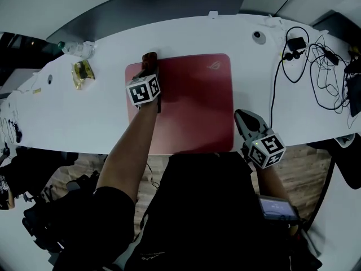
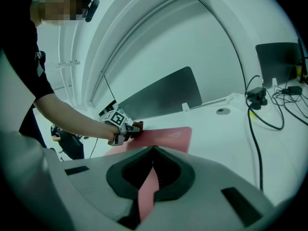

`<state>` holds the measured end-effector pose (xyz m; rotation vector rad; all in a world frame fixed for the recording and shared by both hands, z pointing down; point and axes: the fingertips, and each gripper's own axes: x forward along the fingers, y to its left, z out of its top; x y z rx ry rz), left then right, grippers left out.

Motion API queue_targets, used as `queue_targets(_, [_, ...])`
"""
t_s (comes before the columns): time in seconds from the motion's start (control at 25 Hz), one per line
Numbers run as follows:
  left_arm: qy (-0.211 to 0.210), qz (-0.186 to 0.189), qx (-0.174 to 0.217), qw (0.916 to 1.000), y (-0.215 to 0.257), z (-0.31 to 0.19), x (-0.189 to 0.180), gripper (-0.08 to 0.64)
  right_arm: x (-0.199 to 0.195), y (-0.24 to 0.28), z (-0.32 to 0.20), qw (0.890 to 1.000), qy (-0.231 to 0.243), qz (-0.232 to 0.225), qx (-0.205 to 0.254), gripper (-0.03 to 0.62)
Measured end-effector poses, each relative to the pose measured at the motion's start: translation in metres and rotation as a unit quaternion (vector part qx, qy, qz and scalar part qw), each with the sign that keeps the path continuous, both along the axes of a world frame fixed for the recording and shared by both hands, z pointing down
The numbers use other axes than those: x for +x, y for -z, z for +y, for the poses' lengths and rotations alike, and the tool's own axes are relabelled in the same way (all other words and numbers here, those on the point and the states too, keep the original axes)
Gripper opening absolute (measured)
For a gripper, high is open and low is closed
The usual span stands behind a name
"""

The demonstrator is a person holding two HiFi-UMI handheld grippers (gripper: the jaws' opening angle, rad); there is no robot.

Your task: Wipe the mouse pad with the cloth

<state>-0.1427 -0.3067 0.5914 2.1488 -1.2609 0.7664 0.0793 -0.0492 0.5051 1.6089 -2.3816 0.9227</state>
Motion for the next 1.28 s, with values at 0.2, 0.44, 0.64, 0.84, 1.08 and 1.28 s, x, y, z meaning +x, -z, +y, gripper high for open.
queue_targets(0.2, [-0.004, 0.005, 0.0, 1.0, 0.0, 0.012, 0.039, 0.074, 0.022, 0.0, 0.002, 1.0, 0.009, -0.006, 0.003, 0.025])
queue_targets(0.44, [-0.009, 0.01, -0.003, 0.9999, 0.0, 0.026, 0.084, 0.074, 0.048, -0.001, 0.004, 1.0, 0.015, -0.013, 0.006, 0.025])
queue_targets(0.64, [-0.004, 0.021, -0.004, 0.9998, -0.002, 0.036, 0.115, 0.074, 0.062, -0.002, 0.007, 0.999, 0.027, -0.02, 0.007, 0.026])
queue_targets(0.84, [-0.002, 0.028, -0.009, 0.9996, -0.007, 0.047, 0.143, 0.074, 0.076, -0.004, 0.009, 0.999, 0.038, -0.026, 0.009, 0.026])
queue_targets(1.08, [-0.023, 0.033, -0.013, 0.9991, -0.006, 0.062, 0.186, 0.074, 0.09, -0.006, 0.011, 0.998, 0.043, -0.036, 0.012, 0.025])
queue_targets(1.28, [-0.047, 0.04, -0.018, 0.9979, -0.009, 0.074, 0.218, 0.074, 0.102, -0.007, 0.015, 0.999, 0.039, -0.036, 0.01, 0.025])
